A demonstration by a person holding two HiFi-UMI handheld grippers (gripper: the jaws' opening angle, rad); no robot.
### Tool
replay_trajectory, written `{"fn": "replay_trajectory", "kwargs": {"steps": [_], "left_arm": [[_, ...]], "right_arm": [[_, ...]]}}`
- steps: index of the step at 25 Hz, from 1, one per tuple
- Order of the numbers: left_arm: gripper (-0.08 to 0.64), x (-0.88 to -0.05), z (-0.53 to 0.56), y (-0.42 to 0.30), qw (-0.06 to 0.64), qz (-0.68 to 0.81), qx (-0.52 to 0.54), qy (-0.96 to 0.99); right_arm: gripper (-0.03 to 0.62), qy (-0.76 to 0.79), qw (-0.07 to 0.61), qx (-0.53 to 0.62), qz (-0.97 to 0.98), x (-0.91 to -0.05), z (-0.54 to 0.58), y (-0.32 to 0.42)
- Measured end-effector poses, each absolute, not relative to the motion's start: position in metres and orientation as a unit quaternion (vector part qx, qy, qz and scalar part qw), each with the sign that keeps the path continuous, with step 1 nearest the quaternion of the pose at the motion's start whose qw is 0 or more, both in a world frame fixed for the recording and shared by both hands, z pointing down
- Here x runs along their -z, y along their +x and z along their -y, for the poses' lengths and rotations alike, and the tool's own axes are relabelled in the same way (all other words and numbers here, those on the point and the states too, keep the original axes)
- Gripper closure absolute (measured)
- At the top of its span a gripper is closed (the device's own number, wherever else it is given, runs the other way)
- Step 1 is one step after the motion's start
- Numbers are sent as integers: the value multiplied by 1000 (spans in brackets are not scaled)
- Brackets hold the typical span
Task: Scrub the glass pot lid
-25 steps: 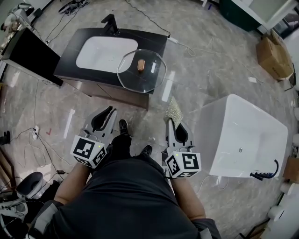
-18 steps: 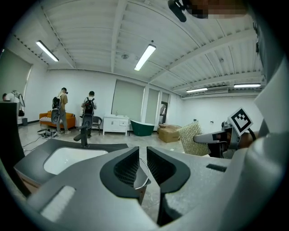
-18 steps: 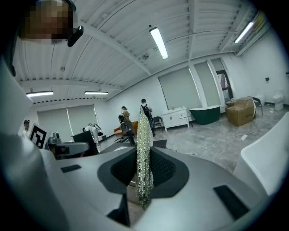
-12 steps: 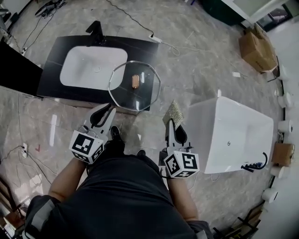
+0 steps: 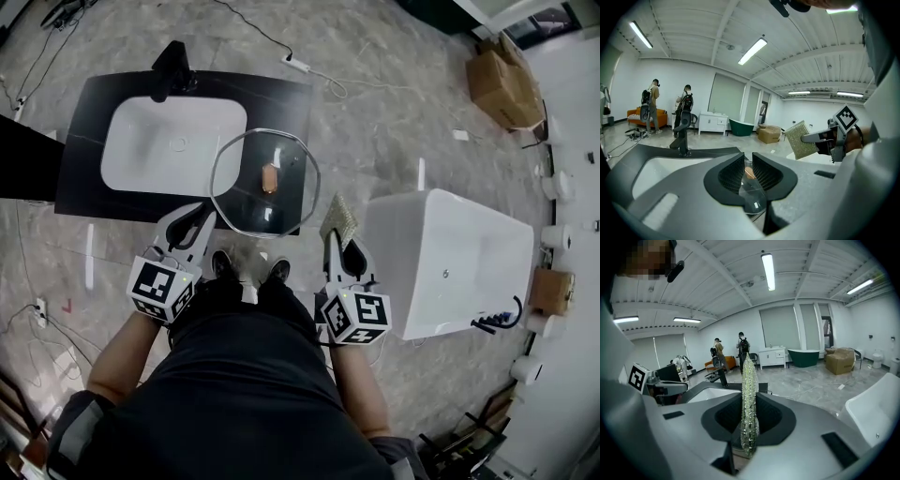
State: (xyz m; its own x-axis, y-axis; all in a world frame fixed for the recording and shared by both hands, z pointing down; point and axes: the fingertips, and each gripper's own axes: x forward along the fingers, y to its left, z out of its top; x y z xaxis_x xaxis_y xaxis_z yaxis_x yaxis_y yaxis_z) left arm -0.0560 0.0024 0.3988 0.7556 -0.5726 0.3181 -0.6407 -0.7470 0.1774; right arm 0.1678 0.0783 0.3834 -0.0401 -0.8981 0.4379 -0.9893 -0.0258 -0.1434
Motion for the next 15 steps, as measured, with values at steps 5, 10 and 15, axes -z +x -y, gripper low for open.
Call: {"fn": "replay_trajectory", "kwargs": {"steps": [5,10,15], "left_arm": [[506,-406,23,-43,136,343,-138,919],[506,-411,29,-22,138,367,-169,904],[506,-441,28,6,148,380,-213,888]], "right_arm": [[530,654,149,-192,717,-409,-36,173],[529,601,197,-221,743,-454,-4,188],[529,538,265,-211,772,-504,25,205]]}}
